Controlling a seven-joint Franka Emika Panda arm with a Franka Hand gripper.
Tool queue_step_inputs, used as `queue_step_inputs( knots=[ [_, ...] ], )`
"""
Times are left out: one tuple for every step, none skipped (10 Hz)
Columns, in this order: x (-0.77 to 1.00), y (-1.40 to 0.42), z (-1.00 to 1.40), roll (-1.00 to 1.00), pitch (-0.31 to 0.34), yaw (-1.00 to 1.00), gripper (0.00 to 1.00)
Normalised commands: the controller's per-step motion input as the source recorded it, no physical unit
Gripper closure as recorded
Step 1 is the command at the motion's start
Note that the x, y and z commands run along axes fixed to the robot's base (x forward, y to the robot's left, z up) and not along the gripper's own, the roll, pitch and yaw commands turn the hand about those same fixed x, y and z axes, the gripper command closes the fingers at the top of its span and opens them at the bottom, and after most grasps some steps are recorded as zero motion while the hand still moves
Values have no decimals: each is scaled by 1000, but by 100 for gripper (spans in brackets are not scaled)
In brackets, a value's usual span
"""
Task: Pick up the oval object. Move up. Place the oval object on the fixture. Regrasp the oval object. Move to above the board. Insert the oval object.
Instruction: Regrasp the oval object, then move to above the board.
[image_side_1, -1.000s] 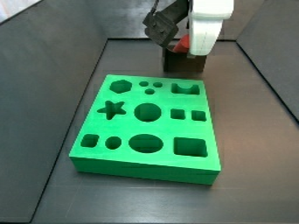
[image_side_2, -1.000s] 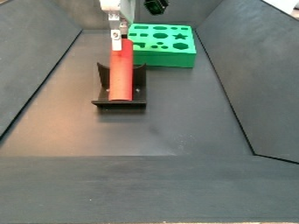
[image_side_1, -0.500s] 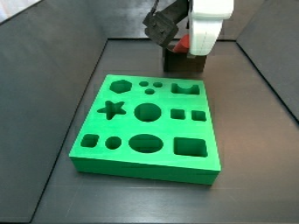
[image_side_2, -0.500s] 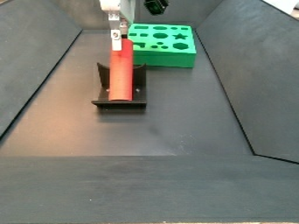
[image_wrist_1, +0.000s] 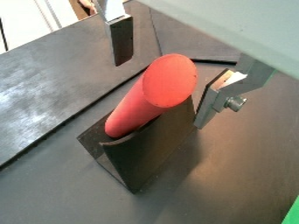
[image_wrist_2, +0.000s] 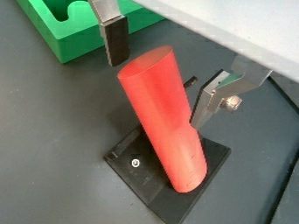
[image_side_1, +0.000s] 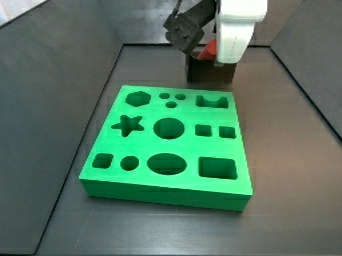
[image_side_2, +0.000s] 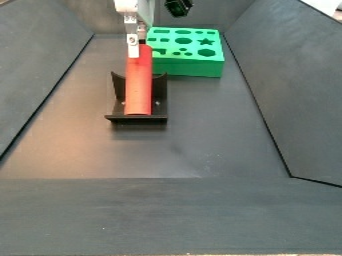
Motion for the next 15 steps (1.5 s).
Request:
queue_step_inputs(
  knots=[
    [78, -8, 6, -53, 222, 51, 0],
    [78, -8, 6, -53, 222, 51, 0],
    [78, -8, 6, -53, 222, 51, 0],
    [78, -8, 6, -53, 222, 51, 0],
    [0, 500, 167, 0, 0, 0, 100],
    [-30, -157, 1000, -171, 146, -78, 100],
    [-35, -156, 1000, -169, 159, -77, 100],
    [-39, -145, 1000, -154, 179, -53, 100],
    [-31, -129, 1000, -122, 180, -14, 100],
    [-28, -124, 1000, -98, 174, 4, 100],
    [-22, -115, 1000, -71, 161, 22, 100],
    [-17, -111, 1000, -68, 158, 26, 100],
    [-10, -101, 1000, -66, 155, 29, 100],
    [-2, -91, 1000, -64, 154, 27, 100],
    [4, -81, 1000, -64, 148, 27, 100]
  ],
)
